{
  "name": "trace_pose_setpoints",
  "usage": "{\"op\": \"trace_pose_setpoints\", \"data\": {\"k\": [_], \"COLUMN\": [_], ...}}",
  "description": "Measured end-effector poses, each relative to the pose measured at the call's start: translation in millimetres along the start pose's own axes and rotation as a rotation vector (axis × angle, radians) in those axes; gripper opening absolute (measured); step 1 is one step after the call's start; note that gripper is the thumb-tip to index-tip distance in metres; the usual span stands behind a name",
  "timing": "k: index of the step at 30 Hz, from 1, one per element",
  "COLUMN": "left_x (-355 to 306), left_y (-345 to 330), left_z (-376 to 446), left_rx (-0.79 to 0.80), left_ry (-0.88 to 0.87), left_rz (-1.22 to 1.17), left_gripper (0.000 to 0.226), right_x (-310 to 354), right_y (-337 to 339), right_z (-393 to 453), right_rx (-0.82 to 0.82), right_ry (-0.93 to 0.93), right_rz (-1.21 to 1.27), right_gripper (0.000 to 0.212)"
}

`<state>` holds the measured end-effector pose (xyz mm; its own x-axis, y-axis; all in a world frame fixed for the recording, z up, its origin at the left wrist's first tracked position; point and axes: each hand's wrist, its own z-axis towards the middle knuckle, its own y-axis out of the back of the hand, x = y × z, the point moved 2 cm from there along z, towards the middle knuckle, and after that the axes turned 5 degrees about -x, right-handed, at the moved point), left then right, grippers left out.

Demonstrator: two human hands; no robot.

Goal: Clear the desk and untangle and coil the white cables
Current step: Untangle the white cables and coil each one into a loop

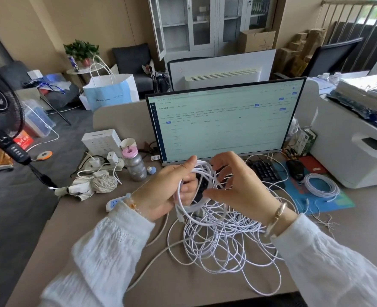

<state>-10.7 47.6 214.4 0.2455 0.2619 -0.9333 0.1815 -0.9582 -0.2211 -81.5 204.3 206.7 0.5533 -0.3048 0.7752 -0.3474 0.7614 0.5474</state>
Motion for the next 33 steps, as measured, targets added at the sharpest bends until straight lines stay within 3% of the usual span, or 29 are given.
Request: {"op": "trace_pose_setpoints", "data": {"k": [2,4,6,8,10,12,14,17,24,28,33], "left_x": [2.2,4.8,6.0,6.7,9.1,12.1,15.4,19.0,25.2,31.0,35.5], "left_y": [-5.1,-6.4,-6.1,-4.1,-1.5,-1.0,-3.7,-7.2,-4.2,-5.4,-0.5], "left_z": [-0.9,-1.4,-0.5,0.9,4.2,7.3,8.3,8.7,7.9,8.5,13.1], "left_rx": [0.058,0.099,0.15,0.162,0.155,0.141,0.126,0.115,0.221,0.229,0.387], "left_ry": [0.062,0.128,0.176,0.211,0.238,0.243,0.242,0.258,0.332,0.297,0.291], "left_rz": [-0.129,-0.229,-0.288,-0.304,-0.304,-0.285,-0.25,-0.216,-0.28,-0.276,-0.342], "left_gripper": [0.047,0.047,0.047,0.047,0.046,0.044,0.043,0.045,0.051,0.05,0.044], "right_x": [-9.4,-15.1,-18.6,-21.8,-25.0,-29.1,-28.2,-23.1,-17.3,-16.6,-18.8], "right_y": [-0.7,-2.9,-3.9,-2.9,-2.2,-4.8,-7.7,-12.0,-12.0,-13.4,-14.5], "right_z": [3.8,8.0,7.6,5.8,3.5,2.6,1.5,2.5,2.3,1.1,0.4], "right_rx": [-0.006,0.103,0.263,0.385,0.524,0.631,0.654,0.584,0.547,0.469,0.433], "right_ry": [0.035,-0.015,-0.151,-0.321,-0.401,-0.428,-0.48,-0.552,-0.568,-0.56,-0.536], "right_rz": [-0.046,0.009,0.323,0.738,0.987,1.119,1.131,0.947,0.942,0.943,0.931], "right_gripper": [0.073,0.055,0.025,0.011,0.01,0.023,0.041,0.063,0.04,0.04,0.041]}}
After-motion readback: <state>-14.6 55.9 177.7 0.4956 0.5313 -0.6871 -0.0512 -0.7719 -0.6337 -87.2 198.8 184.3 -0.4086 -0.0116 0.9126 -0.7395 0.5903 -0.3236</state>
